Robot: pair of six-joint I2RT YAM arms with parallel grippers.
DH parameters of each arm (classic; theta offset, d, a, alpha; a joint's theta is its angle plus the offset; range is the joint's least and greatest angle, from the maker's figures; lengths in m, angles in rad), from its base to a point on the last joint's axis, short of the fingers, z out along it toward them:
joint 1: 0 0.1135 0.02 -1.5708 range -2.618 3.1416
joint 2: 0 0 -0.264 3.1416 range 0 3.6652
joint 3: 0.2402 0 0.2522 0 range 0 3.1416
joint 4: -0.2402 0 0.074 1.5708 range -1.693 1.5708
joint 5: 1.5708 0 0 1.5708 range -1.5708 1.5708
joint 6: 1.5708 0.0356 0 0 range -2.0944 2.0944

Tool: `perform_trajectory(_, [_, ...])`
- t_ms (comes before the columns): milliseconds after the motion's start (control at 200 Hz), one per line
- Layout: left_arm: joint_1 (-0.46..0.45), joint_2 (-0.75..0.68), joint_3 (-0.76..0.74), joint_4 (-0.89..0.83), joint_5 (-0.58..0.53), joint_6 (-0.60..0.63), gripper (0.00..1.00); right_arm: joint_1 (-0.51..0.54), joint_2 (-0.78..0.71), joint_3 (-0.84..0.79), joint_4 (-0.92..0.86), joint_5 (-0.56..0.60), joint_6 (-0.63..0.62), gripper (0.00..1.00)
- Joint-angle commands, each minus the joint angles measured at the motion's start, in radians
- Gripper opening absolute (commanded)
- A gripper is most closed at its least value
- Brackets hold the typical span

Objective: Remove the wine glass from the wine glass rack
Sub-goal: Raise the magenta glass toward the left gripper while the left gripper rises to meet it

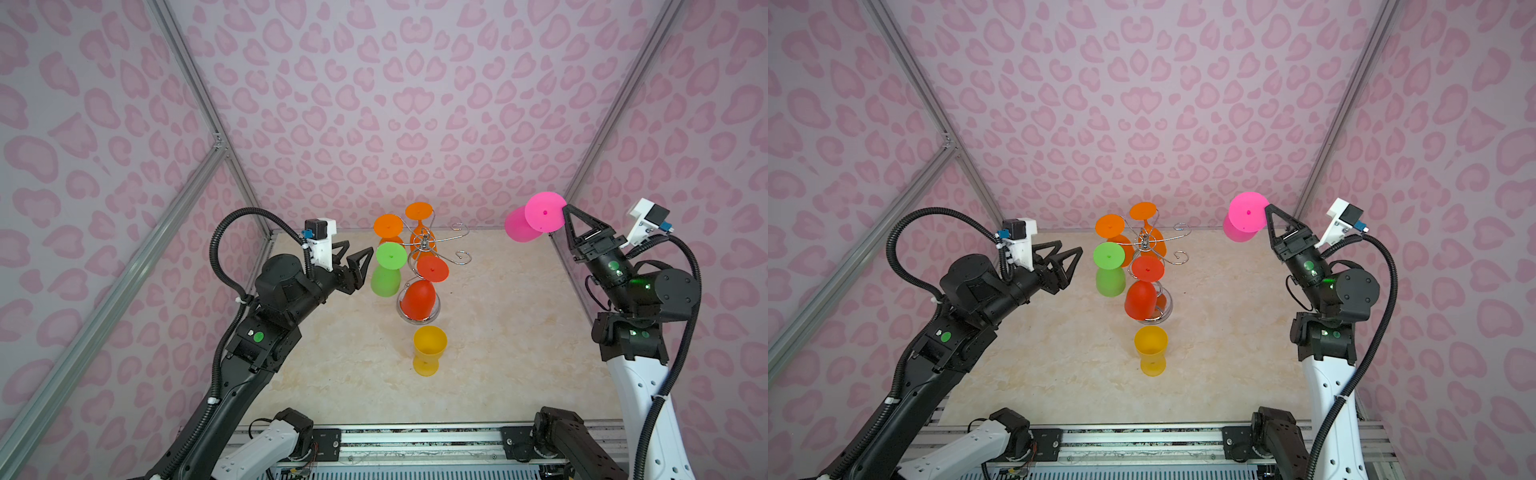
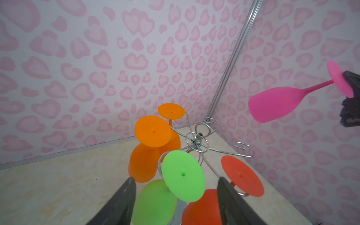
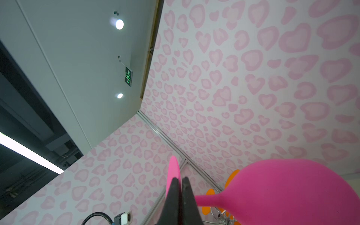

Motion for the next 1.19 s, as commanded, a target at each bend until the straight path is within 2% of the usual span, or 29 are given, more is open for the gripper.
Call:
perform_trajectory(0, [0.042, 0.036, -0.006, 0.301, 0.359, -0.176, 0.68, 0.038, 0.038, 0.006, 0.450, 0.003, 0.247, 0.00])
perform_trajectory(160, [0.053, 0.138, 0.002, 0.649, 0.637, -0.389, 0.68, 0.236, 0.128, 0.028, 0.629, 0.070, 0.268, 0.00])
perform_trajectory(185, [0.053, 0.175, 0.005, 0.757, 0.637, -0.398, 0.68, 0.284, 0.159, 0.035, 0.673, 0.081, 0.274, 0.00])
perform_trajectory(210, [0.053, 0.190, 0.006, 0.812, 0.715, -0.506, 0.68, 0.304, 0.174, 0.037, 0.699, 0.085, 0.281, 0.00])
perform_trajectory(240, [0.054, 0.212, 0.007, 0.890, 0.754, -0.567, 0.68, 0.328, 0.194, 0.039, 0.734, 0.094, 0.292, 0.00])
perform_trajectory(305, [0.054, 0.253, 0.009, 1.016, 0.786, -0.660, 0.68, 0.381, 0.251, 0.047, 0.836, 0.119, 0.338, 0.00])
perform_trajectory(410, [0.054, 0.300, 0.017, 1.126, 0.799, -0.754, 0.67, 0.435, 0.334, 0.059, 0.970, 0.154, 0.415, 0.00])
perform_trajectory(520, [0.054, 0.338, 0.020, 1.225, 0.798, -0.829, 0.67, 0.486, 0.386, 0.059, 1.010, 0.165, 0.438, 0.00])
perform_trajectory(690, [0.055, 0.391, 0.044, 1.262, 0.779, -0.856, 0.67, 0.545, 0.418, 0.049, 1.009, 0.168, 0.422, 0.00])
perform_trajectory(881, [0.058, 0.438, 0.068, 1.265, 0.785, -0.855, 0.67, 0.555, 0.423, 0.041, 1.010, 0.173, 0.422, 0.00])
perform_trajectory(1006, [0.066, 0.447, 0.061, 1.255, 0.793, -0.837, 0.60, 0.558, 0.422, 0.036, 1.010, 0.170, 0.425, 0.00])
perform_trajectory(1181, [0.071, 0.464, 0.059, 1.251, 0.778, -0.827, 0.63, 0.572, 0.429, 0.020, 1.009, 0.171, 0.427, 0.00])
